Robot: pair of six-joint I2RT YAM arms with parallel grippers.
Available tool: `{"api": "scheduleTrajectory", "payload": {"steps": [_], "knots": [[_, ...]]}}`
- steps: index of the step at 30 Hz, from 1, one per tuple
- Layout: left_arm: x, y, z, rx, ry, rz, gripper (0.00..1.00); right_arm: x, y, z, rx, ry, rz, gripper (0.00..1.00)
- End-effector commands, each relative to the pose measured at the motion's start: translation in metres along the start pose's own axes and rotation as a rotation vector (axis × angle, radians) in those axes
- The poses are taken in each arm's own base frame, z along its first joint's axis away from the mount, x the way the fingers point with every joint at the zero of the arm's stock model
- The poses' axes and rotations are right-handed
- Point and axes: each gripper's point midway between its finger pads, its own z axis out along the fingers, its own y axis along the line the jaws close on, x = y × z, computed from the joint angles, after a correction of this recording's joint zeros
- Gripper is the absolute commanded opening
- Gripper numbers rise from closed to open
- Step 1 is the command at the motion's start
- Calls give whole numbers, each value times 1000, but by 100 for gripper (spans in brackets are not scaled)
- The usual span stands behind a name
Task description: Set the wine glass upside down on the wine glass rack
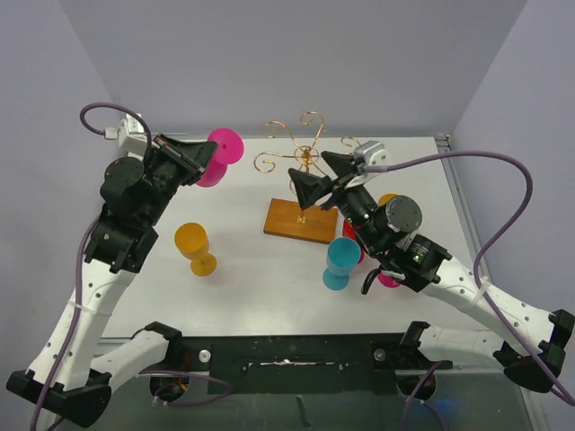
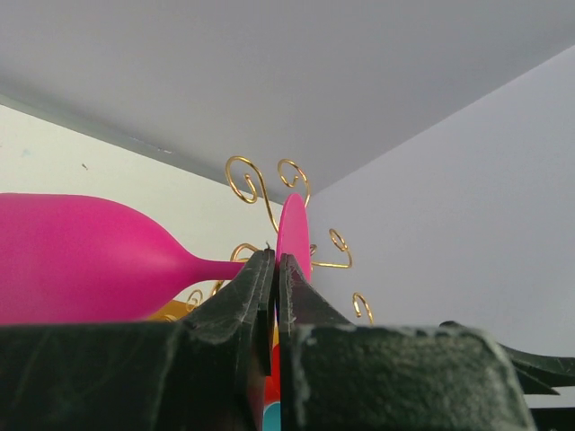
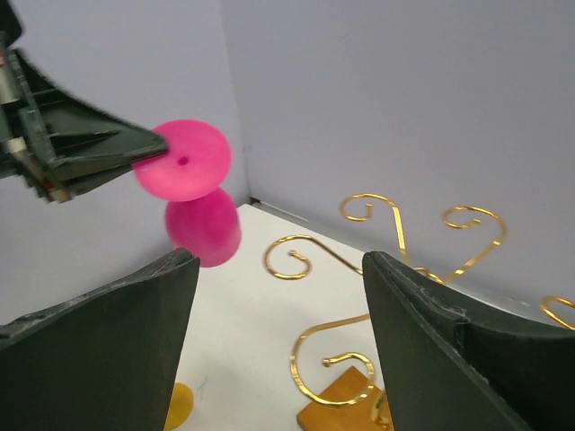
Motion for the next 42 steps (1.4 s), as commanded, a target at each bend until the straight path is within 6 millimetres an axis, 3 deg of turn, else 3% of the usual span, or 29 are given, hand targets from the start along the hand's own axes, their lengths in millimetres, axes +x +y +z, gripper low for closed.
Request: {"api": "scheduleTrajectory", "payload": {"steps": [1,3,5,10,14,21,29,34,42], "knots": [[-16,-28,15,113,-2,26,0,-28,-61,-10,246,-28,87,75],[-13,-24,28,135,36,-2,0,-26,-83,-14,309,-24,110,75],[-11,-24,39,193,78,-38,0,-24,-93,-19,331,-21,124,75],[-8,-18,69,248,122,-21,0,-17,-82,-25,228,-14,102,76],[2,-17,83,285,164,-65,0,-6,-87,-31,251,9,100,76],[12,-16,95,311,209,-153,0,2,-97,-40,307,25,104,76],[26,-10,113,254,258,-203,0,-3,-101,-51,322,-5,123,76],[40,-16,117,242,298,-214,0,-6,-105,-58,342,-16,128,76],[48,-19,117,238,312,-227,0,-4,-105,-58,345,-17,134,76]]}}
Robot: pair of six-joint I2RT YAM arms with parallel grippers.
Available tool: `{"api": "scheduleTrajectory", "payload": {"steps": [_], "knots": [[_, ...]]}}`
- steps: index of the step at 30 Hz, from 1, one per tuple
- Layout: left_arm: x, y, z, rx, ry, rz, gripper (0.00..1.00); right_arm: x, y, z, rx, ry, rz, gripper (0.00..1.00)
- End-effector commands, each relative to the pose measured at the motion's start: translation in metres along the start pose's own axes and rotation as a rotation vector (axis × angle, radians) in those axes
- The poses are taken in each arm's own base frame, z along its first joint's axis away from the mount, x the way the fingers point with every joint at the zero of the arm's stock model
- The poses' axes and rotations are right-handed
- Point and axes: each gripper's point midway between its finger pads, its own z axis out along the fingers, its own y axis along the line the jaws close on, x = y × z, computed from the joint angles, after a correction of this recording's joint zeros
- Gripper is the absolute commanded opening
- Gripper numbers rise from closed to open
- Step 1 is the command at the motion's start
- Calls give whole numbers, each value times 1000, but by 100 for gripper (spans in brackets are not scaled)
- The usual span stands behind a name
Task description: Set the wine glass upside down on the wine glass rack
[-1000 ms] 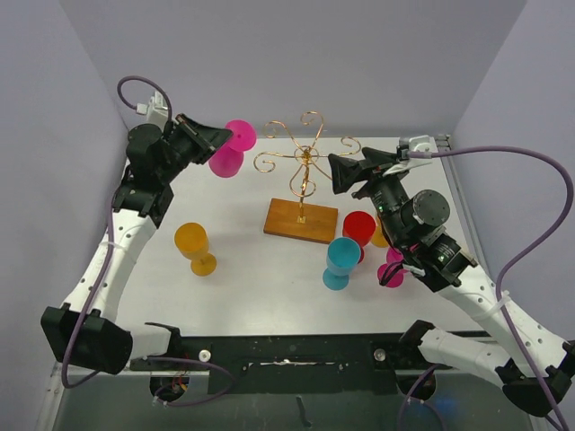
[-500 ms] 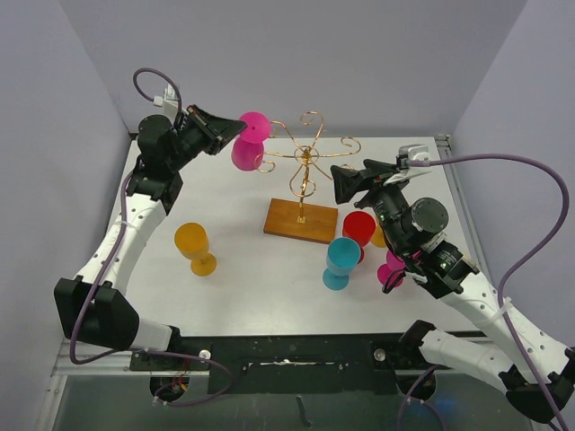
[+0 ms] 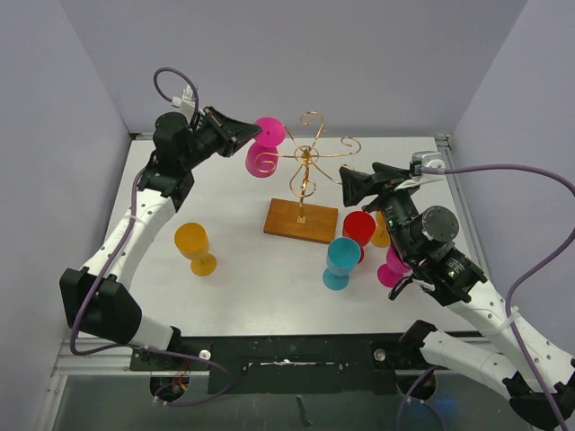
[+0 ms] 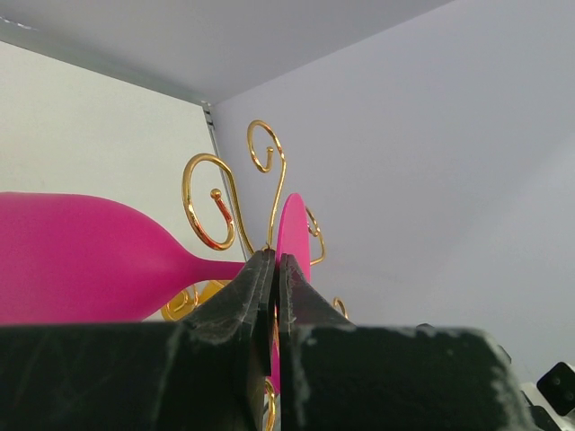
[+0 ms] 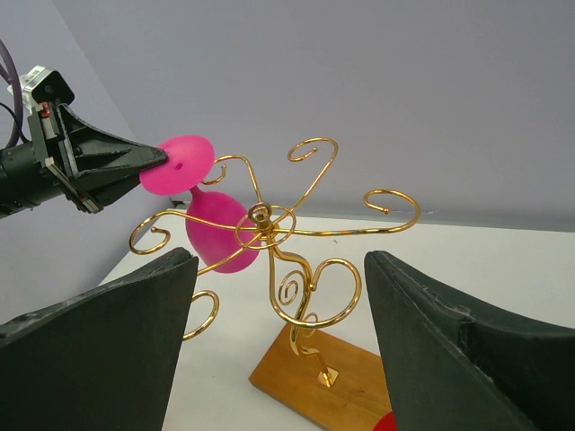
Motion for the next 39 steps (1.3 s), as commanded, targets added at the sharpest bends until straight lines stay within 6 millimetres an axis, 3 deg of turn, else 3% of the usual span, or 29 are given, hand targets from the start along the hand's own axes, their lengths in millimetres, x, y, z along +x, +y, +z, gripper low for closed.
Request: {"api": "scheduleTrajectory", "payload": {"steps": [1,9,21,29,32,39], "knots": [[-11,-38,-2,95,-21,23,0,-11,-3,2,20,-44,21,76],[-2,-46,10,128,-23,40,0,-10,-5,0,27,-45,42,76],[-8,-44,33,161,9,18,0,-10,-8,-2,41,-55,54,76],[-35,-26,37,119,-53,15,0,-7,-6,0,32,-53,74,76],[-43,-28,35,128,-74,17,0,-6,-6,-1,29,-61,82,76],[-51,-22,27,105,-98,26,0,-7,-6,-2,28,-60,88,77]]}}
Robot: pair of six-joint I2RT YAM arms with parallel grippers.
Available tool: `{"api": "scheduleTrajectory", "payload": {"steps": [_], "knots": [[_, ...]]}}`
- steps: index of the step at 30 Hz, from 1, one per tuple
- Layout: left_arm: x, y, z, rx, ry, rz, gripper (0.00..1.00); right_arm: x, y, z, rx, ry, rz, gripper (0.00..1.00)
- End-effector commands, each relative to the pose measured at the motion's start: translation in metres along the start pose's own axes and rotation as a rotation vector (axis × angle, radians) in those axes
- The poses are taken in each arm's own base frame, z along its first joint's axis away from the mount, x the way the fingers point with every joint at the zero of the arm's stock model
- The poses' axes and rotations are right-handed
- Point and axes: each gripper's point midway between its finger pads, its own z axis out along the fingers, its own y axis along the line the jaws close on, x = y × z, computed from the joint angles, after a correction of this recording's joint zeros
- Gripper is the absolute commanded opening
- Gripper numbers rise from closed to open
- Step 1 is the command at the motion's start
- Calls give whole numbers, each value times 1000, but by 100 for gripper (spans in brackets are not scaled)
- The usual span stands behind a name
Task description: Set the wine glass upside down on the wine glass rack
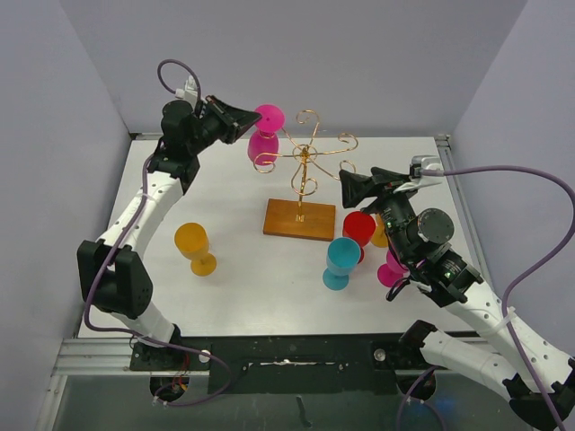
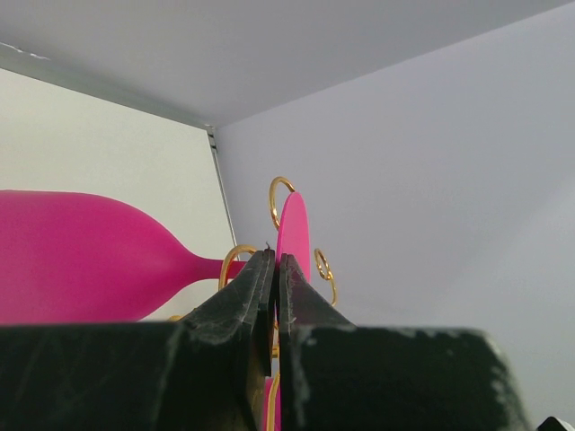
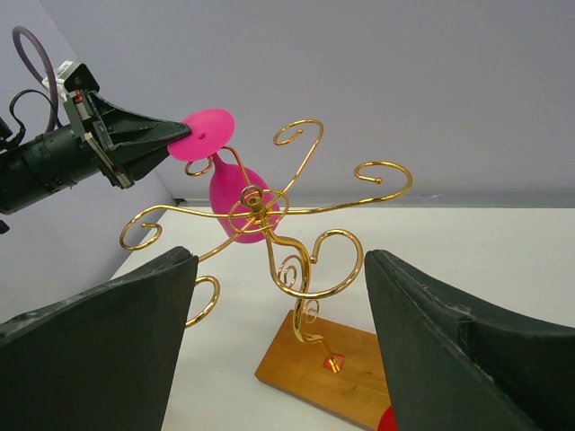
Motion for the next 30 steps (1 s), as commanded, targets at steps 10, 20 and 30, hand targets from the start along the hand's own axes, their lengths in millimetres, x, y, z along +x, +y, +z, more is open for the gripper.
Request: {"api": "scheduleTrajectory", "payload": {"steps": [10,20,30], "knots": [[-21,-47,-30,98,-60,96,0,-20,2,-3,-6,-69,51,77],[-13,-49,-47,71,-39,125,0,-20,1,-5,-11,-84,50,77],[-3,-39,-47,60,13,126,0,-23,-3,-7,8,-93,54,77]]}}
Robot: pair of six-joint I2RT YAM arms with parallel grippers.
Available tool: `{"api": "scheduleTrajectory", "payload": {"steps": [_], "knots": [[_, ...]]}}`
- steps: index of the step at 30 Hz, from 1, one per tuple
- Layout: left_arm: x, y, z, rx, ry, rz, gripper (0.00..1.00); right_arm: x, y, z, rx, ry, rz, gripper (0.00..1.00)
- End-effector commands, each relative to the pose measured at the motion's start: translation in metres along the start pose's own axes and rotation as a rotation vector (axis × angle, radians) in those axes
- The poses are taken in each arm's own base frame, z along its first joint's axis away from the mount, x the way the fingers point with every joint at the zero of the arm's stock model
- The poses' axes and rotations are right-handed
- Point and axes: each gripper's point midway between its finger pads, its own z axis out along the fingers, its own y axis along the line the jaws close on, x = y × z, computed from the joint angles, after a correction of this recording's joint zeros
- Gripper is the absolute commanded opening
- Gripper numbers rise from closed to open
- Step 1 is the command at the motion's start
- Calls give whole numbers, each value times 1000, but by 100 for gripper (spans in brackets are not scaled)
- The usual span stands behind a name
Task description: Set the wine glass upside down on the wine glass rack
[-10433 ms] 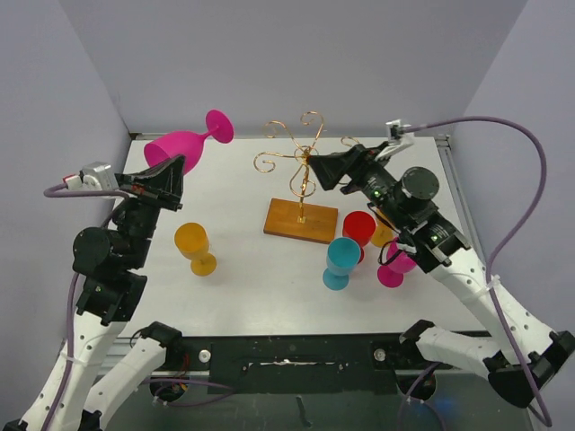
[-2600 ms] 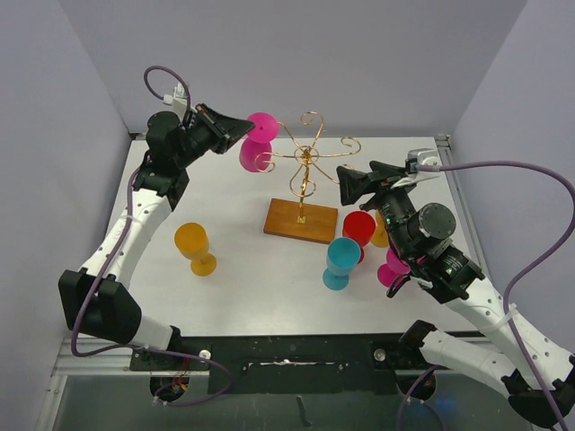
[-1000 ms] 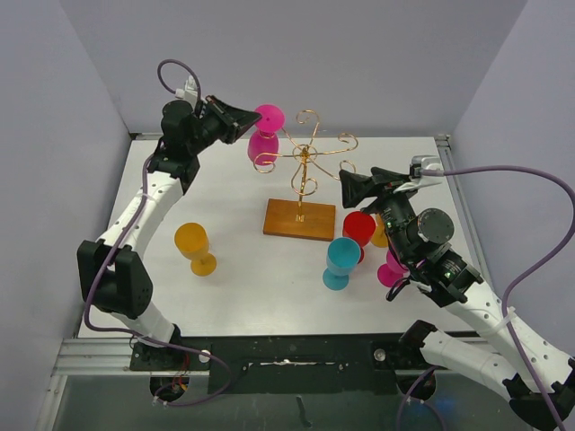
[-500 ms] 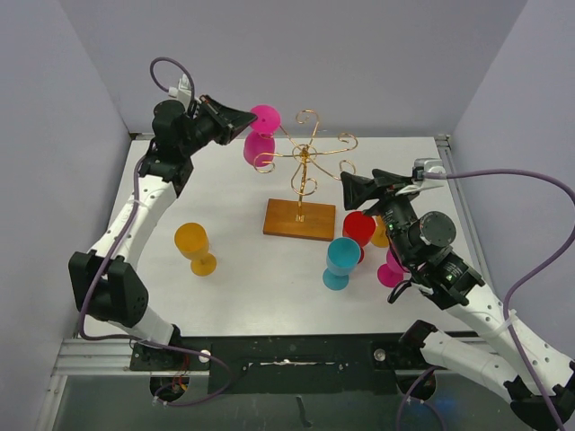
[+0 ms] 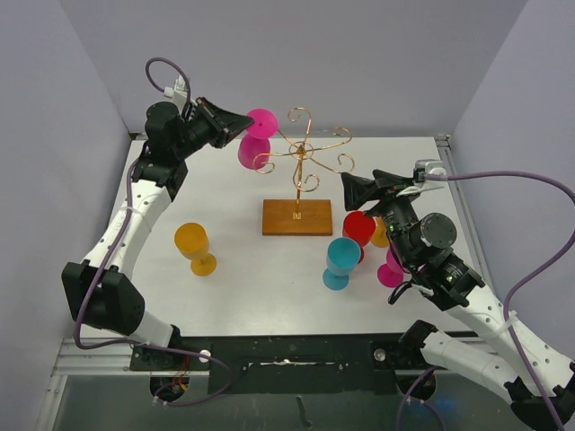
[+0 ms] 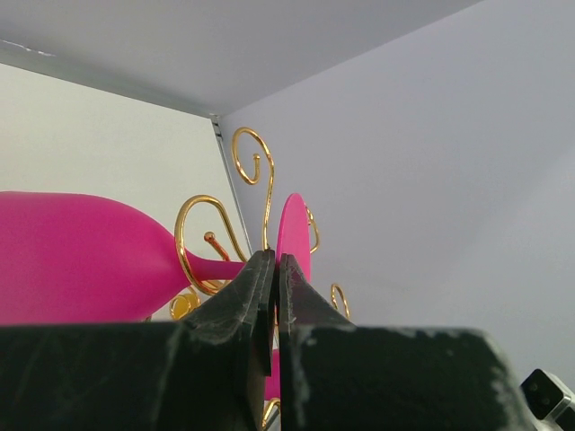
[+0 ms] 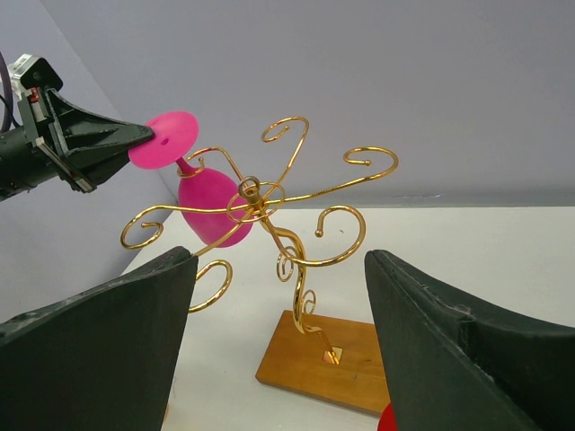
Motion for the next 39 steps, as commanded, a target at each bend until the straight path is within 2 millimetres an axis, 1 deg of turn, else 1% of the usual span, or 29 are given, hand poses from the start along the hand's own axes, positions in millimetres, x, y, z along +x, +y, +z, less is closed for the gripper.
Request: {"api": "scheduleTrajectory", "payload": {"steps": [1,7,11,15,20,23,25,28,32,36,39], "knots": [[-3,-16,-10,48,-5,57,0,-22,-1,-1,12,-80,38,77],[2,-4,-6,20,13,49,0,-22,-1,0,14,-78,40,77],[0,0,-4,8,5,60,0,-20,-1,1,16,-74,37,77],[-2,9,-1,-37,10,78,3,-18,-2,3,23,-65,31,77],[5,23,-1,-73,29,66,4,-14,-3,4,35,-55,35,77],[6,24,-1,-79,33,69,7,-14,-4,4,39,-53,39,77],[5,23,-1,-80,34,77,11,-14,-5,3,42,-53,42,77],[0,24,-2,-101,13,89,22,-14,-5,3,47,-53,45,77],[-6,23,-6,-111,2,102,31,-12,-8,2,65,-36,46,77],[-15,18,-15,-113,-15,130,37,-6,-18,0,118,-8,45,77],[-20,10,-25,-108,-22,169,42,2,-25,-4,154,28,41,77]]}}
